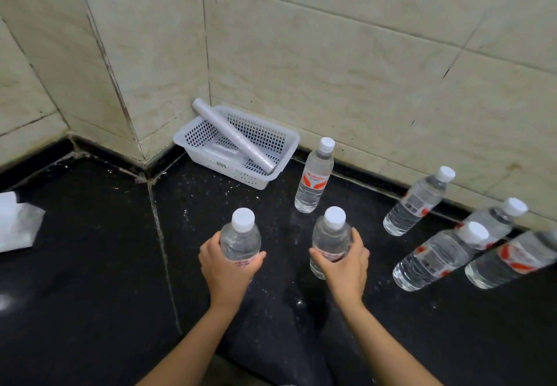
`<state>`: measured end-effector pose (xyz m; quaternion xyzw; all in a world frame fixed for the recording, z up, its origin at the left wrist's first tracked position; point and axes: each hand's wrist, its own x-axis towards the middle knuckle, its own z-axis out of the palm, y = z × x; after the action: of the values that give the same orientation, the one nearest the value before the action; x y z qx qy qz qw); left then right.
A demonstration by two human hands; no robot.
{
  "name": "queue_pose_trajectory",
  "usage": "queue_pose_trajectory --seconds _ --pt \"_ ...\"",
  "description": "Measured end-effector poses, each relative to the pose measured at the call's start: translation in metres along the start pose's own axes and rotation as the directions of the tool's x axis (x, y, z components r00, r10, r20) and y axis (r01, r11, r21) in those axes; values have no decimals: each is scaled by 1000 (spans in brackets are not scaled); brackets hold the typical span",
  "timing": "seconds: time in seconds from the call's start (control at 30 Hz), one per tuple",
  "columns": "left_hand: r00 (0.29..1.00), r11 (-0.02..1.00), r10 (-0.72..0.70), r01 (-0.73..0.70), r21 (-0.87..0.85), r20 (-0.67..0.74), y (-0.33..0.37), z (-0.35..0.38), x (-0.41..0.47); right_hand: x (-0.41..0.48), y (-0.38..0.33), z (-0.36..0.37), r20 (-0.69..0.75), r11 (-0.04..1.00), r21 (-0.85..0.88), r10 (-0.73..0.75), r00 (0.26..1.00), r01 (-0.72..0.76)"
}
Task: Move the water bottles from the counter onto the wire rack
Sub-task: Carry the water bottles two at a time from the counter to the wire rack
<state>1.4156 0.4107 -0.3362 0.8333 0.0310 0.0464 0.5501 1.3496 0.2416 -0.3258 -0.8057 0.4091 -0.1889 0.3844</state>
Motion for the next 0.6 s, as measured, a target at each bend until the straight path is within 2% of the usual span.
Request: queue_pose_trajectory --seconds 0.1,0.23,0.4,0.6 --pt "998 992 -22 28 -121 52 1 -1 -2 10 -2 -2 93 997 -55 -40 995 45" --pt "992 984 -38 58 -167 122 4 -5 -1 23 -10 -2 168 984 178 2 986 -32" --pt "987 989 -31 53 -139 159 4 -10 0 28 -4 -5 82 956 290 16 996 -40" --pt "974 991 19 12 -136 225 5 -18 4 16 7 -12 113 958 281 31 993 -62"
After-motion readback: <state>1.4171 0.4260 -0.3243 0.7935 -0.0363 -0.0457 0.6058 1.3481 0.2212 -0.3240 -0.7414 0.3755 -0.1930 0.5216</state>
